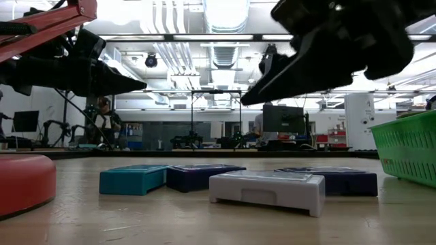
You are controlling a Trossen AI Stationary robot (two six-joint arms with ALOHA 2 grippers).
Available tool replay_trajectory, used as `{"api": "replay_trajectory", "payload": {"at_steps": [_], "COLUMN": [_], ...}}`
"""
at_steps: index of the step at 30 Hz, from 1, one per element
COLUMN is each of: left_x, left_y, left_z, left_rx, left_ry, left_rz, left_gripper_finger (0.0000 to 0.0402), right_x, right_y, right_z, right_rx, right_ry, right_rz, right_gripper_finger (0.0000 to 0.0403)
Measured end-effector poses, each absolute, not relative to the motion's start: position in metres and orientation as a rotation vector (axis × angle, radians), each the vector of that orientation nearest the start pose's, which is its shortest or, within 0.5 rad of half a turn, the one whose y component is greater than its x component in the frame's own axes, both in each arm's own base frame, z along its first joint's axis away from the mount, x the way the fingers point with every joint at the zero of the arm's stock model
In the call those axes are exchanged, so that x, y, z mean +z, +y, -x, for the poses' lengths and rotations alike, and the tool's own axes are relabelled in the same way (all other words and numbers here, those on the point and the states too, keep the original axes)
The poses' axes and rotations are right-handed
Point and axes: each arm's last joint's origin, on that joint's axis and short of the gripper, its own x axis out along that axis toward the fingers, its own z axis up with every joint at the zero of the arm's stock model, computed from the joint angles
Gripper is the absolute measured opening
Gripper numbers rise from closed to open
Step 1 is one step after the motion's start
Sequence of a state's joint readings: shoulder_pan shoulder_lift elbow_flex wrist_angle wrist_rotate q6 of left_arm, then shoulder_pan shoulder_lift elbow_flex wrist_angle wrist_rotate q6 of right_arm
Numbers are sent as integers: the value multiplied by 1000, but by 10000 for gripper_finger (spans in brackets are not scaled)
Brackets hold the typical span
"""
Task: Pick & Place Office items
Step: Put the dark blue digital clock into the red basket
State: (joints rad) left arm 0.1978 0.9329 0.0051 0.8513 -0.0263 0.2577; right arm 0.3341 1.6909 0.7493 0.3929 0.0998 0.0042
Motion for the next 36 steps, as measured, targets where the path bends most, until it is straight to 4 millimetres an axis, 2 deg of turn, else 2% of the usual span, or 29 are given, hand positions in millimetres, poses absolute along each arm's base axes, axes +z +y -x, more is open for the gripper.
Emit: {"api": "replay_trajectory", "payload": {"at_steps": [7, 10, 14, 18, 21, 28, 36], "left_x": [148, 148, 148, 148, 147, 147, 146], "left_y": [31, 31, 31, 31, 31, 31, 31], "left_z": [-151, -151, -151, -151, -151, -151, -151], "left_rx": [213, 213, 212, 212, 211, 210, 209], "left_ry": [105, 105, 107, 110, 116, 121, 126], "left_rz": [-250, -250, -250, -249, -249, -248, -248], "left_gripper_finger": [218, 218, 218, 218, 218, 218, 218], "right_x": [152, 150, 137, 120, 116, 113, 126], "right_y": [63, 57, 59, 64, 68, 72, 83], "right_z": [-319, -324, -333, -343, -352, -370, -380], "right_rx": [412, 431, 412, 442, 463, 479, 509], "right_ry": [561, 545, 546, 573, 568, 669, 808], "right_rz": [-57, -151, -172, -85, -40, -11, 22], "right_gripper_finger": [217, 210, 204, 203, 203, 203, 203]}}
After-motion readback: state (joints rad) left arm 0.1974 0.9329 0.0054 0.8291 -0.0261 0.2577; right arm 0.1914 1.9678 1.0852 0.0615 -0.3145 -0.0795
